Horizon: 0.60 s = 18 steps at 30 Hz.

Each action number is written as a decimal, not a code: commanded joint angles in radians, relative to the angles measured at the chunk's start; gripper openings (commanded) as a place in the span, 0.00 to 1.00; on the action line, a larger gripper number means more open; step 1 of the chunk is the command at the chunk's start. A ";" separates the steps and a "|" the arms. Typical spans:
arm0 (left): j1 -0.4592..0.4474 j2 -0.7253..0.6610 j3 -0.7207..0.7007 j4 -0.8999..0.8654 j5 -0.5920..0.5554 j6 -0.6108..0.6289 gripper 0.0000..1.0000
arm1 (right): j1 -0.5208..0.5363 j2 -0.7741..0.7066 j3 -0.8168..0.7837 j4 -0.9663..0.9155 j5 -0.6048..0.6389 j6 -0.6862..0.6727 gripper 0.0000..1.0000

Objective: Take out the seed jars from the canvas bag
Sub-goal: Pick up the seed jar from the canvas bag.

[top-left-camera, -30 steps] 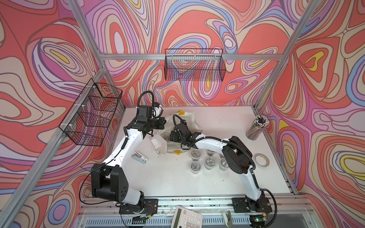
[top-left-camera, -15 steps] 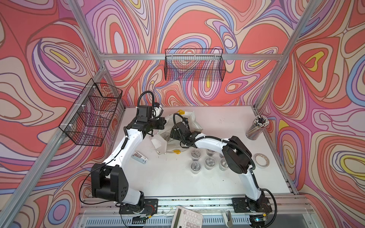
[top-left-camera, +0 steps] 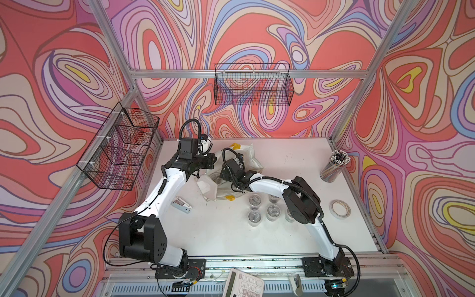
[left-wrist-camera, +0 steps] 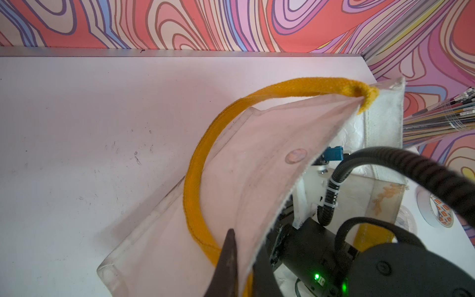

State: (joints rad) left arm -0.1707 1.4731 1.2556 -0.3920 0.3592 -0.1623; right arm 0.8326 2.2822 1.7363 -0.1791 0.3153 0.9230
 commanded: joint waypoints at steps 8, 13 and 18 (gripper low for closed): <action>-0.003 -0.025 -0.005 0.030 0.016 -0.016 0.00 | 0.001 -0.006 0.009 -0.014 0.045 -0.034 0.64; -0.004 -0.019 -0.002 0.023 -0.009 -0.017 0.00 | 0.004 -0.069 -0.014 -0.001 0.045 -0.074 0.62; -0.003 -0.016 -0.002 0.021 -0.026 -0.019 0.00 | 0.013 -0.151 -0.059 0.031 0.034 -0.093 0.61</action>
State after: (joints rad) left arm -0.1711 1.4734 1.2556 -0.3923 0.3443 -0.1631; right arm 0.8356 2.2227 1.6993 -0.1768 0.3328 0.8505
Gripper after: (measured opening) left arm 0.079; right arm 0.685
